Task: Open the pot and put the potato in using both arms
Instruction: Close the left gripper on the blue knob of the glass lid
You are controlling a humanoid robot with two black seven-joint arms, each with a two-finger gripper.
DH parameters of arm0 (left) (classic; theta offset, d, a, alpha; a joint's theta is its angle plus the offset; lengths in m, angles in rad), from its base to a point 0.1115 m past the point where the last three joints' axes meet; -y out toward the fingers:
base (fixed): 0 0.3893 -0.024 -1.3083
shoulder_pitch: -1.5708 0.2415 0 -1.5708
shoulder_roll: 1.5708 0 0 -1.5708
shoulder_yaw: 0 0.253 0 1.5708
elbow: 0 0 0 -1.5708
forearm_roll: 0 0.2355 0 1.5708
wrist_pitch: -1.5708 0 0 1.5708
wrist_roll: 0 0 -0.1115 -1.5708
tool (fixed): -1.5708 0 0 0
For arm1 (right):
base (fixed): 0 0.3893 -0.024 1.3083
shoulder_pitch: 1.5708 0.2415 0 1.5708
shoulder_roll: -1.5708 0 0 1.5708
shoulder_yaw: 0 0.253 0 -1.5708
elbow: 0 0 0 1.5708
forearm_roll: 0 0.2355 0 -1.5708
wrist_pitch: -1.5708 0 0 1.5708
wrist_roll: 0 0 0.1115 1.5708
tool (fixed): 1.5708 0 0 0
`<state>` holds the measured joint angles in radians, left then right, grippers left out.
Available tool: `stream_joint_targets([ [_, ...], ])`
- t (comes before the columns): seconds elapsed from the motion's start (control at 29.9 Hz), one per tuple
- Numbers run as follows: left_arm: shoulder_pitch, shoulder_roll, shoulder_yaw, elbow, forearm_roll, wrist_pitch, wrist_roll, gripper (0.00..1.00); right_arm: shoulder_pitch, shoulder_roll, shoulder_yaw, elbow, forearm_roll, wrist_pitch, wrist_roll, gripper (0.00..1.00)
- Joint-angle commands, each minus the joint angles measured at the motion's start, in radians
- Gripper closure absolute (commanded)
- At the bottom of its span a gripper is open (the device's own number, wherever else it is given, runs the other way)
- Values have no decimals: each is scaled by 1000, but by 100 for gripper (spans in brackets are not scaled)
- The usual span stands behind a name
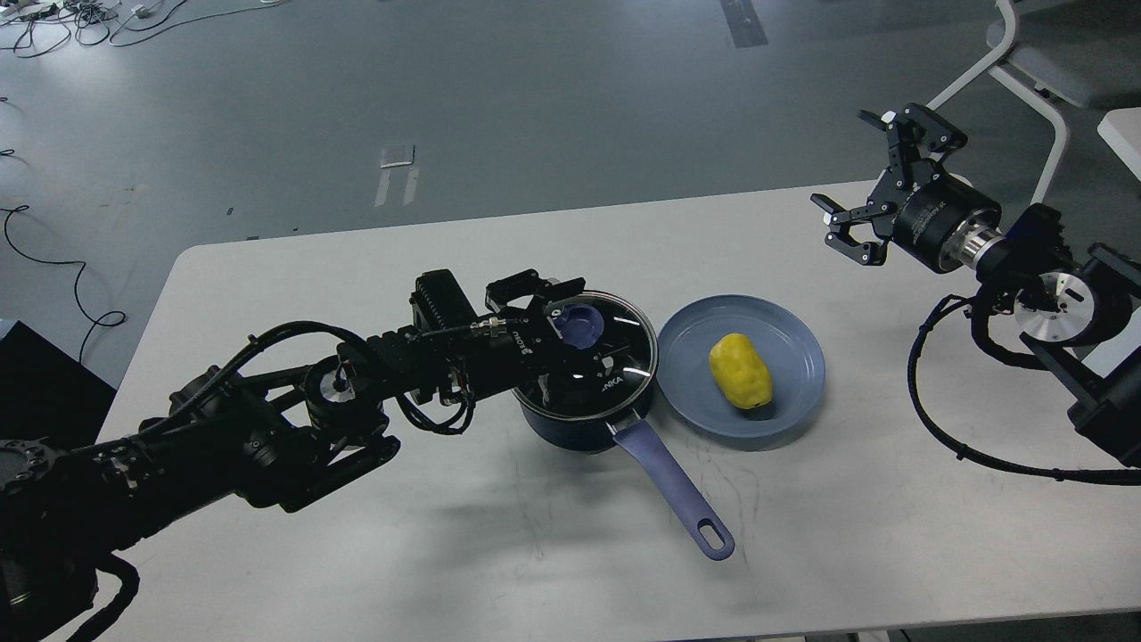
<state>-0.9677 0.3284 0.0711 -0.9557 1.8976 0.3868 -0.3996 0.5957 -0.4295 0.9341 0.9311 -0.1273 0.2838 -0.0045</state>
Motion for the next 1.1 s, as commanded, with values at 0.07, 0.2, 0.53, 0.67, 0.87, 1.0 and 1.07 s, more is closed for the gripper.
stream_joint_targets([
  [0.07,3,3,1,2,0,0,-5,2,-5,0,0,0,0,0,0,0],
  [0.2,6,1,1,21,-2,0,-5,4,-8,0,2,0,0,0,0,0],
  [0.53,17,0,-1,49,-34,-23,-13,17,-8,-2,0,0,0,0,0,0],
  [0.67,6,3,1,48,-49,-29,-42,32,-8,-2,0,-1,-2,0,0,0],
  [0.87,9,7,-1,46,-49,-32,-89,53,-8,-2,0,-3,-2,-1,0,0],
  [1.0,9,9,-1,46,-49,-32,-89,53,-8,-2,0,-5,-2,-2,0,0],
  [1.07,10,9,-1,46,-49,-32,-89,53,-8,-2,0,-5,-2,-2,0,0],
])
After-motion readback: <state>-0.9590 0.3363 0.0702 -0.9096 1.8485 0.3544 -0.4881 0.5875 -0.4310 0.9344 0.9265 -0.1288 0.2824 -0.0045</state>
